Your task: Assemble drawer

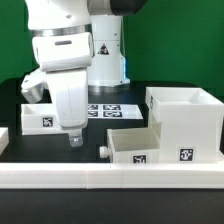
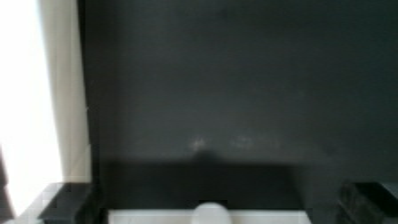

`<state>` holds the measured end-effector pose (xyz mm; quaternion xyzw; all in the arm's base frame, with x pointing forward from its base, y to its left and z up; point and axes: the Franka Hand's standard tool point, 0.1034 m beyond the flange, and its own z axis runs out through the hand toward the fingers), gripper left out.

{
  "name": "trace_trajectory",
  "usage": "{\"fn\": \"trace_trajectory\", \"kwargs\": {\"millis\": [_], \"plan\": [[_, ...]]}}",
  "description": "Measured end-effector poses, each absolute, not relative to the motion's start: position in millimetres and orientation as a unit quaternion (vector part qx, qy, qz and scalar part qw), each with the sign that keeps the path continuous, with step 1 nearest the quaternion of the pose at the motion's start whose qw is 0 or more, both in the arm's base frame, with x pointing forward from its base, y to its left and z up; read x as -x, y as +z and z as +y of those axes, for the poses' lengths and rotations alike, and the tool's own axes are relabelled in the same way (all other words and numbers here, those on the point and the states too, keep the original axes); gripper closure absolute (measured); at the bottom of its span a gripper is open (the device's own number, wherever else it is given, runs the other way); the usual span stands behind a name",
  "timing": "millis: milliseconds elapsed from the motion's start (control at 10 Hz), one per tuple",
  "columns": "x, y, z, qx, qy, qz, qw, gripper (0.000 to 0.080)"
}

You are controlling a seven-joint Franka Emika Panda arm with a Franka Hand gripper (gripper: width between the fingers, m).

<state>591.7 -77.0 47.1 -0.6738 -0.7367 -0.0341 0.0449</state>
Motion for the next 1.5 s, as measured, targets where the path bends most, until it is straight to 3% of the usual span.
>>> {"fn": "trace_trajectory", "kwargs": {"millis": [500,600,700,1000,1500], "plan": [[-597.6,41.4,-62.0,0.678,-0.047,-0.733,0.032,0.0151],[-603.7,41.4,-61.2,0.678,-0.065,-0.732,0.005,0.0151],[-602.3,39.5,-62.8,0.679,-0.074,-0.731,-0.01,0.0151],[-601.5,36.0,-64.2,0.681,-0.078,-0.727,-0.018,0.0151],[-593.7,24.0,-48.4,0.686,-0.071,-0.724,-0.01,0.0151]]}}
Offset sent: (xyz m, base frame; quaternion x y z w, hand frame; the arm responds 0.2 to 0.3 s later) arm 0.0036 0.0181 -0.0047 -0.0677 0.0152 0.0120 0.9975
